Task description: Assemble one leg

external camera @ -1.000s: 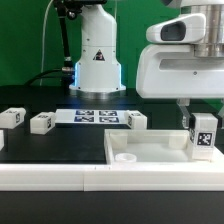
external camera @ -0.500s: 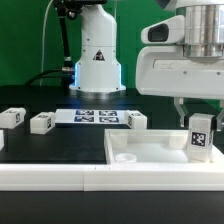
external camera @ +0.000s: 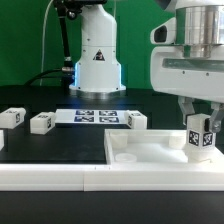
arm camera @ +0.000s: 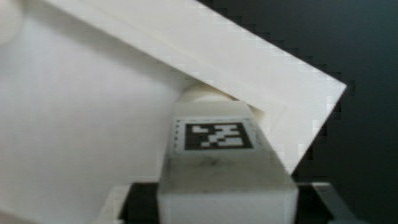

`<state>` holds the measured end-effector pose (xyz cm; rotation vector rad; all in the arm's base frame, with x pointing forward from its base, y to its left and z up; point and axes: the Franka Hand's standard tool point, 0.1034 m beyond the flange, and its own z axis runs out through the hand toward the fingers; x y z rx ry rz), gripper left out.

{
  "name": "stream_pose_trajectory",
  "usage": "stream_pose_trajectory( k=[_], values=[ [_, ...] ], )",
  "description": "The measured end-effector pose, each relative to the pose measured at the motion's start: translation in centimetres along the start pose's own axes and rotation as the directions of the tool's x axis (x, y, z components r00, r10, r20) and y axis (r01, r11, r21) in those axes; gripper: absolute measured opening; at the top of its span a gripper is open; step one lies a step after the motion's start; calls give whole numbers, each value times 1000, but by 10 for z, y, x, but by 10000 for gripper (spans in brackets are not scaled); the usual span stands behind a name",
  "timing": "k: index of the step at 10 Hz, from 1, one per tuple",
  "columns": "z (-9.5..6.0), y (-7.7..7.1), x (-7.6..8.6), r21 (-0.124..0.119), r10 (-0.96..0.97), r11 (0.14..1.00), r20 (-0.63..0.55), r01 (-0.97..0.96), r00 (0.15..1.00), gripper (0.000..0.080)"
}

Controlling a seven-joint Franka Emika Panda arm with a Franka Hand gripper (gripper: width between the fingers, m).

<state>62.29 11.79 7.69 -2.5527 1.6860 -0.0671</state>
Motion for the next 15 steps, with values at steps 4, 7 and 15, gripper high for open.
stream_pose_trajectory(
  k=[4, 7, 15],
  values=[
    [1, 0, -2, -4, 363, 932, 14, -363, 932, 291],
    [1, 0, -3, -4, 502, 865, 22, -502, 865, 291],
    [1, 0, -2, 5, 152, 988, 28, -152, 988, 648]
  ],
)
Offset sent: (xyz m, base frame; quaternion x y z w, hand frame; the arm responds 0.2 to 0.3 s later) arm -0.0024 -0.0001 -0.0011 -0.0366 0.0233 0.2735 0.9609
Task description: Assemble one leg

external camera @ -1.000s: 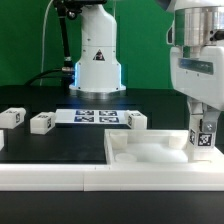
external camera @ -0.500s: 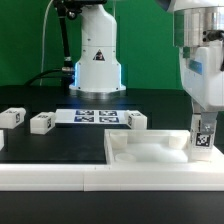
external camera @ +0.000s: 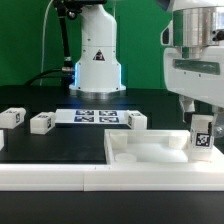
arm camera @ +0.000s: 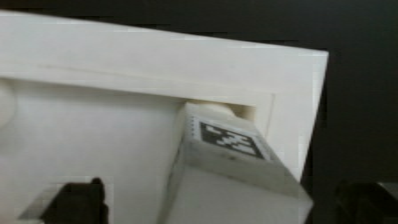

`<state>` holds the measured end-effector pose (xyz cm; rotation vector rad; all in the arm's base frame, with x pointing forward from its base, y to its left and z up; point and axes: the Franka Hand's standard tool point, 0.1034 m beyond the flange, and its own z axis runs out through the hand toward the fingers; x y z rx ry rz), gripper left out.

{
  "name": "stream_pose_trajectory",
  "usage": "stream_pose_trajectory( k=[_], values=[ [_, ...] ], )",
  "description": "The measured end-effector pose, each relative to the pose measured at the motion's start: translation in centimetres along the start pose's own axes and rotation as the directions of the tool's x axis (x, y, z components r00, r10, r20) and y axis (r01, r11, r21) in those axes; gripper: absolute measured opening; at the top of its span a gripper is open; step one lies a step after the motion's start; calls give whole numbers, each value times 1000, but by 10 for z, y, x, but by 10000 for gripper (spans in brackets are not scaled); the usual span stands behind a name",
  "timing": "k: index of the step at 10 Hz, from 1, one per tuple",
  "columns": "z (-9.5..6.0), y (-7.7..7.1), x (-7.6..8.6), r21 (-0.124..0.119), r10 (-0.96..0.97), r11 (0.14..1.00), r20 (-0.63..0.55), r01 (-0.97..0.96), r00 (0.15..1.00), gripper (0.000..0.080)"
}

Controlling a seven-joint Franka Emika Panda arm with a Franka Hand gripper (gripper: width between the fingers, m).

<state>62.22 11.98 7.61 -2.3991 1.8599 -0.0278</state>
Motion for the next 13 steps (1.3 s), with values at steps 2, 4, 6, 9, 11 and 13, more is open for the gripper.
stream_pose_trajectory(
  k=[2, 4, 6, 9, 11, 13],
  values=[
    [-1, -1, 0, -1, -213, 977, 0, 213, 977, 648],
    [-2, -2, 0, -5, -401, 916, 6, 401, 916, 648],
    [-4, -3, -1, -20, -610, 792, 15, 610, 793, 648],
    [-5, -4, -2, -55, -810, 584, 33, 810, 586, 648],
    [-5, -4, -4, -76, -886, 460, 34, 885, 463, 648],
    [-5, -4, -1, -72, -929, 366, 36, 928, 369, 648]
  ],
)
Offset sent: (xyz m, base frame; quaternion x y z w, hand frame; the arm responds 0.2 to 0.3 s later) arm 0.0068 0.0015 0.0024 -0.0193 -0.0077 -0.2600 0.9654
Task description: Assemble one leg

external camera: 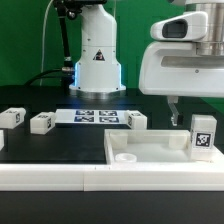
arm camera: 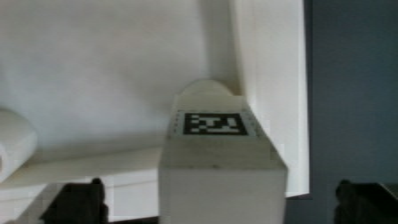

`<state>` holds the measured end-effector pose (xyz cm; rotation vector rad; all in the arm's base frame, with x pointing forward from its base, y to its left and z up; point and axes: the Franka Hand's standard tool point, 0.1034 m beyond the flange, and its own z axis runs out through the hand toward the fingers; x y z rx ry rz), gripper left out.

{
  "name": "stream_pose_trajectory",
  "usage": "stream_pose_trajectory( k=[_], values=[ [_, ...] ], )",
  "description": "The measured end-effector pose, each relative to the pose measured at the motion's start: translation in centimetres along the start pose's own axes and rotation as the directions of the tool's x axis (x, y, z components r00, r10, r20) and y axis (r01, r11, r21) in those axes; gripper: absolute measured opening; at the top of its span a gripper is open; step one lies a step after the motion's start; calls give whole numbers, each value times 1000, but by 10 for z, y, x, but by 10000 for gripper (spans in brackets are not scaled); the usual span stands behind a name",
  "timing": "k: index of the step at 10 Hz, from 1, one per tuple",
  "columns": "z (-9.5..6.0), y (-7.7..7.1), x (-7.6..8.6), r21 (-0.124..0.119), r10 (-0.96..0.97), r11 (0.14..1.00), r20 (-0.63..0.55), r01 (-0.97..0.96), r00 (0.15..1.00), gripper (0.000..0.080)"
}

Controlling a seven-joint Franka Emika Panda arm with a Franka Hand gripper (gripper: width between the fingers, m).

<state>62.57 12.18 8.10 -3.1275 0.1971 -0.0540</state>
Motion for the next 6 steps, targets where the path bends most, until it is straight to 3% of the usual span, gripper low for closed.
stream_pose_trajectory(
  k=[1, 2, 3, 4, 6],
  values=[
    [0, 0, 0, 0, -34, 999, 0, 34, 999, 562],
    [0, 0, 0, 0, -31, 1000, 0, 31, 1000, 426],
    [0, 0, 0, 0, -31, 1000, 0, 31, 1000, 426],
    [0, 0, 0, 0, -31, 1000, 0, 31, 1000, 290],
    [0, 0, 0, 1, 1, 1000, 0, -1, 1000, 291]
  ],
)
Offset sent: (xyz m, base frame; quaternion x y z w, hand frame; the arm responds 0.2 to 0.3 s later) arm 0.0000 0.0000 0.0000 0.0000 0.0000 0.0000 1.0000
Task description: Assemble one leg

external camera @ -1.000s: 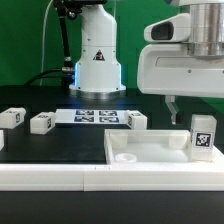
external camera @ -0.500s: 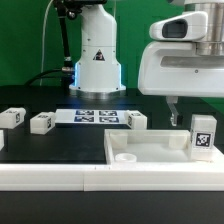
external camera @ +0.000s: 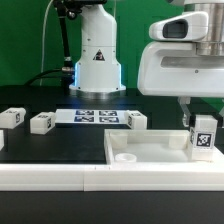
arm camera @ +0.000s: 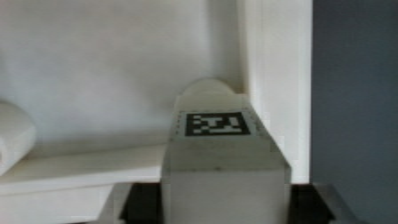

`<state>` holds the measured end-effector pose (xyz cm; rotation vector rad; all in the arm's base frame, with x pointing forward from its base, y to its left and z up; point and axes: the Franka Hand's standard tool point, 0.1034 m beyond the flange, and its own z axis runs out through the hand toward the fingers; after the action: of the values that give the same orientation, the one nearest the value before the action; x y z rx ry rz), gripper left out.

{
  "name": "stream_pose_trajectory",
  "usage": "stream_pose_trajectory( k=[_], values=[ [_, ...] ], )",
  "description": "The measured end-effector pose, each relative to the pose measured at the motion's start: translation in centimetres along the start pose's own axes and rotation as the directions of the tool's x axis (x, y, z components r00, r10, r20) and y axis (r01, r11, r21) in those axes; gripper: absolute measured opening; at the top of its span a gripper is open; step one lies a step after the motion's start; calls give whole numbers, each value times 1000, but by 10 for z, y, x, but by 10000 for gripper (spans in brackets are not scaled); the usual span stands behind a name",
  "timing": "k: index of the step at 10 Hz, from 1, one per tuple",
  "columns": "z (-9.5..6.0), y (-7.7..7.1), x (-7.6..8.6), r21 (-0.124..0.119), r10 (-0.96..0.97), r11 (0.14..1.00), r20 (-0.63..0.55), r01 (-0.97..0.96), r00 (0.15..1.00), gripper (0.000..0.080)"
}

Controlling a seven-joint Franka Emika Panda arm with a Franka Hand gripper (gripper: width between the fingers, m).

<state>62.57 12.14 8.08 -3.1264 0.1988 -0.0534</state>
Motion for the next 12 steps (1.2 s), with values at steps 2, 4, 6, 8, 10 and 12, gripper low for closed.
stream_pose_trajectory(
  k=[2, 4, 6, 8, 10, 12],
  values=[
    [0, 0, 0, 0, 2, 1000, 0, -2, 1000, 291],
    [0, 1, 0, 12, 253, 967, -1, -253, 967, 291],
    [0, 2, 0, 14, 414, 910, 2, -414, 910, 291],
    [1, 3, 1, 20, 568, 823, 8, -568, 823, 291],
    [1, 3, 0, 19, 745, 667, 11, -745, 667, 291],
    [1, 1, -1, 14, 873, 487, 12, -873, 487, 292]
  ],
)
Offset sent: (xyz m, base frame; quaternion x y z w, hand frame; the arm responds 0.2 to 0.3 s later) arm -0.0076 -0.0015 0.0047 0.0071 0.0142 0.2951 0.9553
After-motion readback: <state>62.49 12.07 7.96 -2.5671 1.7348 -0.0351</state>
